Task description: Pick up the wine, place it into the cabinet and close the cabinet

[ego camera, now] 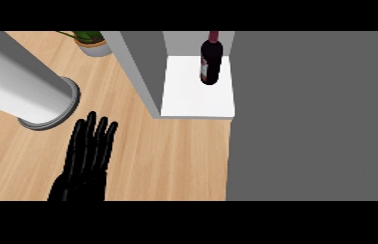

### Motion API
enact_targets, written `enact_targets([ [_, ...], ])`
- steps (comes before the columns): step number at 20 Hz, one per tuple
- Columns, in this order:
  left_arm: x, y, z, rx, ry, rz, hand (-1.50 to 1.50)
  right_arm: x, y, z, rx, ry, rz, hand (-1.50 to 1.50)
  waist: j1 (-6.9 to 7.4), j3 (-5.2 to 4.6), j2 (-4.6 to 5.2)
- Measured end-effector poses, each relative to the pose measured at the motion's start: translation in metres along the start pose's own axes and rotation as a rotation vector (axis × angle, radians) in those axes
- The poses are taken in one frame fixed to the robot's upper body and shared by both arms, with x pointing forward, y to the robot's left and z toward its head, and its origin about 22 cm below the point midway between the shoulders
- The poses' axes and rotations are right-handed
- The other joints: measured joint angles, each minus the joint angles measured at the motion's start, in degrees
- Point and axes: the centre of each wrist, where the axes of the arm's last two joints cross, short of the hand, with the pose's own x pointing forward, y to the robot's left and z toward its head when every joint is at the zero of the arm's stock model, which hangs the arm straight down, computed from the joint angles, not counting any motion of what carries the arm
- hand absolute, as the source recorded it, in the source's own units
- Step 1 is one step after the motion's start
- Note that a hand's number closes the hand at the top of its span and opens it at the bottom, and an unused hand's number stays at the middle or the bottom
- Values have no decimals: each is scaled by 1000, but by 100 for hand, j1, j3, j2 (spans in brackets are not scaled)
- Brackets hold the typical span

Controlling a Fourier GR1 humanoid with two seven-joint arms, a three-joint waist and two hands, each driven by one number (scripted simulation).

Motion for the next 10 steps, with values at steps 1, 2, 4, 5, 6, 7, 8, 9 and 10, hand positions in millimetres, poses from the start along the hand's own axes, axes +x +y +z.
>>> enact_targets([
  [1,7,7,1,9,-3,-8,-150,1,3,0,23,11,-8,150,1,0,1],
  [2,10,10,5,21,-8,-15,-150,-1,6,1,48,28,-18,150,-2,-1,1],
  [4,18,20,13,36,-11,-21,-150,-2,12,-1,84,55,-47,150,14,-3,2],
  [5,22,26,16,42,-15,-24,-150,-2,17,-3,102,60,-64,150,26,-4,1],
  [6,27,31,18,51,-19,-25,-150,-3,24,-5,121,59,-94,150,35,-5,0],
  [7,30,38,21,58,-23,-26,-150,-3,28,-7,135,59,-112,150,34,-7,1],
  [8,34,43,25,65,-24,-29,-150,-2,33,-8,150,59,-132,150,37,-8,1],
  [9,38,46,30,72,-28,-27,-150,-2,37,-11,161,60,-151,150,48,-6,3],
  [10,41,51,34,75,-29,-29,-150,0,44,-14,178,57,-175,150,55,-4,4],
])
